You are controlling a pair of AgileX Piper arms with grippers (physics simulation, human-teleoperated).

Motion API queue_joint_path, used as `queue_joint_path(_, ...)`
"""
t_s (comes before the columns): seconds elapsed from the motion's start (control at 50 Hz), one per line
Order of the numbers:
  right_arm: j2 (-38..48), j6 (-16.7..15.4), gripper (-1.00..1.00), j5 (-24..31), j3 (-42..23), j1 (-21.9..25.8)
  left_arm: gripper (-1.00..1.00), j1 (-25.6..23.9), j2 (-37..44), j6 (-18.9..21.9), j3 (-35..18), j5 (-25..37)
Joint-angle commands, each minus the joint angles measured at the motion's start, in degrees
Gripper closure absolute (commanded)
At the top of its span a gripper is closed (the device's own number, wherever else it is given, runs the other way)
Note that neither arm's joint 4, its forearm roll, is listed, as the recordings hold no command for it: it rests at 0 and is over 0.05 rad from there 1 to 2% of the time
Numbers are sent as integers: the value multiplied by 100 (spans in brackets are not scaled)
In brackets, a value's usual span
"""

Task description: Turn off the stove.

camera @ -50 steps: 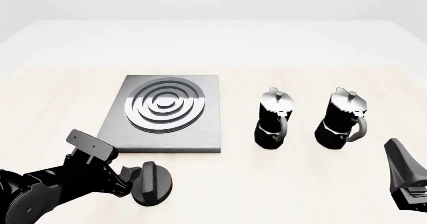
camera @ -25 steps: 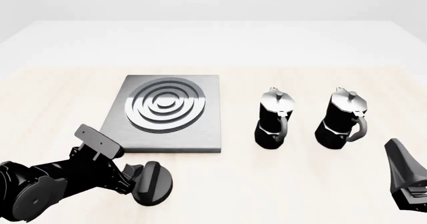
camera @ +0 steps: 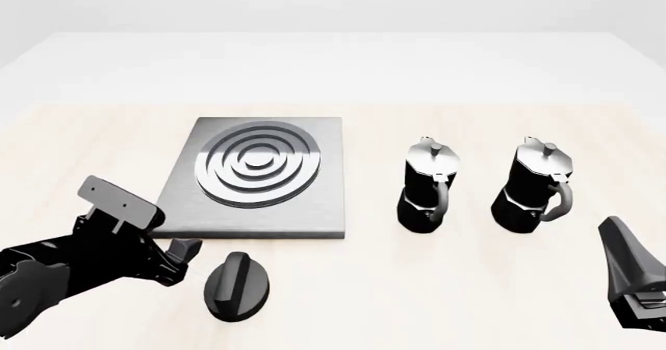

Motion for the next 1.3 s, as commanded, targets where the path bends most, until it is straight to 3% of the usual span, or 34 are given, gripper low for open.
queue_joint_path(0.02,14,-12,-100,-15,-1,12,-100,370,-563,193,-75,526)
queue_joint_path(0.22,12,-7,-100,-12,-4,22,-100,856,-1274,532,-414,1209)
queue_joint_path(0.7,-56,45,-100,60,-24,70,-100,1103,-2551,925,-1059,2713)
queue_joint_path(1.3,-19,194,-100,60,-68,16,-100,1549,-3418,1186,-1367,3679)
